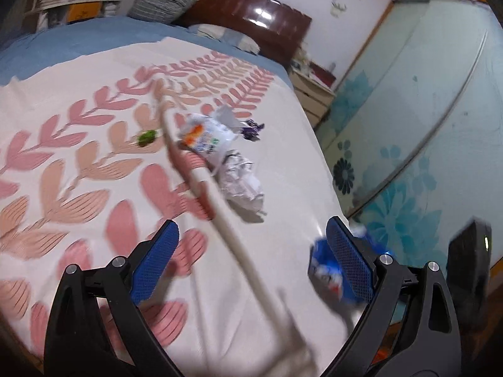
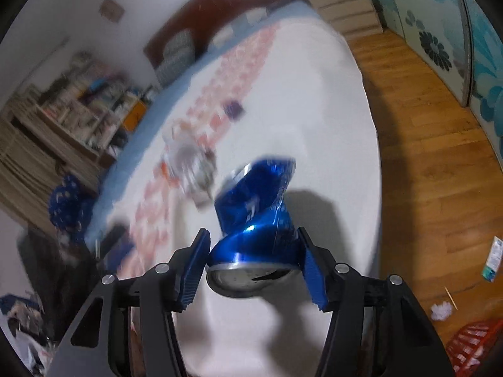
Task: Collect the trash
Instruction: 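Grasp the crushed blue can with the right tool while the left tool grasps crumpled paper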
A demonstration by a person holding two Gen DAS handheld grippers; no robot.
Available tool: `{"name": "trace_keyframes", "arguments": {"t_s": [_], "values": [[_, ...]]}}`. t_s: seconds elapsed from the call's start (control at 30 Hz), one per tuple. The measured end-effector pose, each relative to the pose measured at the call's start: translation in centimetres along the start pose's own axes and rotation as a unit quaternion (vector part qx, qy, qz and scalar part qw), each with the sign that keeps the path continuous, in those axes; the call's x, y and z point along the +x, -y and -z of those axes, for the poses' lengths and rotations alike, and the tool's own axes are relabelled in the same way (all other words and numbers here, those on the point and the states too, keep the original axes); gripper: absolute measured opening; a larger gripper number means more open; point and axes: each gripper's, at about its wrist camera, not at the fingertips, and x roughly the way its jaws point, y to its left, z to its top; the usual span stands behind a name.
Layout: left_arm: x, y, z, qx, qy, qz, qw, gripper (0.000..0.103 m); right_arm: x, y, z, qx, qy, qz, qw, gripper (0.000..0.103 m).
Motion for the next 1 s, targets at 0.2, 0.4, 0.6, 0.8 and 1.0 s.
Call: {"name": "trace_keyframes", "arguments": {"t_s": [0.2, 0.4, 0.6, 0.8, 1.0], "values": [[3.6, 0.5, -1.0, -0.017, -0.014, -0.028, 0.9994, 0.094, 0.2, -0.9, 2.2, -0.052, -0.010, 0.010, 0.999, 0.053], [6.6, 0.1, -2.4, -0.025, -0.053, -0.061, 0.9964, 0.094, 0.1, -1.4, 2.6, -0.064, -0.008, 0.011, 0.998, 0.053], [7.7, -0.4, -2.7, -0.051, -0.080, -0.081, 0.9922, 0.094, -0.1, -1.4, 2.7, -0.064, -0.007, 0.009, 0.998, 0.053], [9.2, -0.6, -3.3, -0.058, -0.083, -0.079, 0.9917, 0.093, 0.6, -1.8, 2.5, -0.069, -0.017, 0.011, 0.997, 0.052], [8.7, -1.0, -2.8, -0.061, -0.073, -0.106, 0.9898, 0.059, 0.5, -1.7, 2.5, -0.063, -0.013, 0.017, 0.998, 0.052]]}}
